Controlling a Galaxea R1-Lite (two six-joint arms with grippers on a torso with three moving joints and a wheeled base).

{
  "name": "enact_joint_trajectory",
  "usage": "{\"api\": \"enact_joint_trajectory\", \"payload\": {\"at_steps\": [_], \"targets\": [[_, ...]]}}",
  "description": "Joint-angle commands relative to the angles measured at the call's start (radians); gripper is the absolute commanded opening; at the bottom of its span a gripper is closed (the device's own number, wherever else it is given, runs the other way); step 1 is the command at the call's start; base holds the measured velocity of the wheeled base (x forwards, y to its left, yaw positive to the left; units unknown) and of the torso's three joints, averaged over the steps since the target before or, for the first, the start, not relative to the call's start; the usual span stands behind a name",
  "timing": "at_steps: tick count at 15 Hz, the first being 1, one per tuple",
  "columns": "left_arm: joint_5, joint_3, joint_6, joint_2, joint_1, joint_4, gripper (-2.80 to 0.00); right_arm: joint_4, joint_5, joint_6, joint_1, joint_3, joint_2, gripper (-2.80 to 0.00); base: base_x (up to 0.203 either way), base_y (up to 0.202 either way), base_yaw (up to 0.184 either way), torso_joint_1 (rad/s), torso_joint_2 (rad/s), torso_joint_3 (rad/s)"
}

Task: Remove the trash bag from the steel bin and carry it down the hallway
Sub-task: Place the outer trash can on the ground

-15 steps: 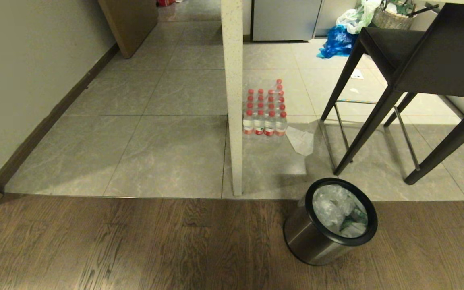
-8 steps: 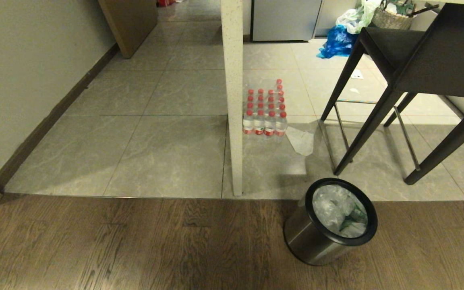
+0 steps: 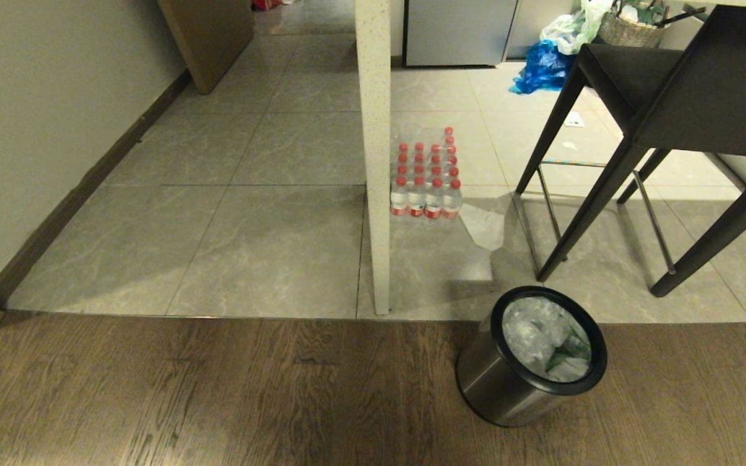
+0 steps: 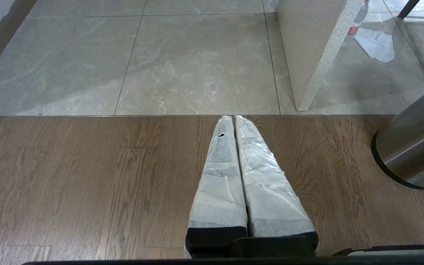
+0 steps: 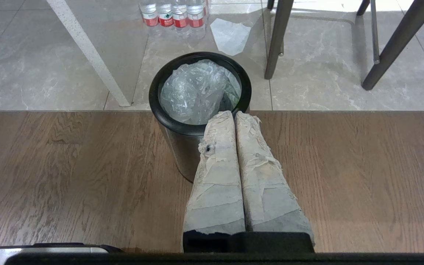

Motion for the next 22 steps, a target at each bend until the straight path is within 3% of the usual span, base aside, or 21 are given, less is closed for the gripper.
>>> {"api": "enact_joint_trajectory", "payload": {"at_steps": [1,22], "targets": [[0.000,0.000,-0.001,0.000,0.000,0.000,-2.80,0.000,0.000,-0.001,0.000,0.000,0.000,-2.80,0.000,0.000,0.000,0.000,0.00,0.000],[0.000,0.000,-0.001,0.000,0.000,0.000,-2.80,0.000,0.000,0.000,0.000,0.000,0.000,-2.80,0.000,0.000,0.000,0.000,0.00,0.000]]}}
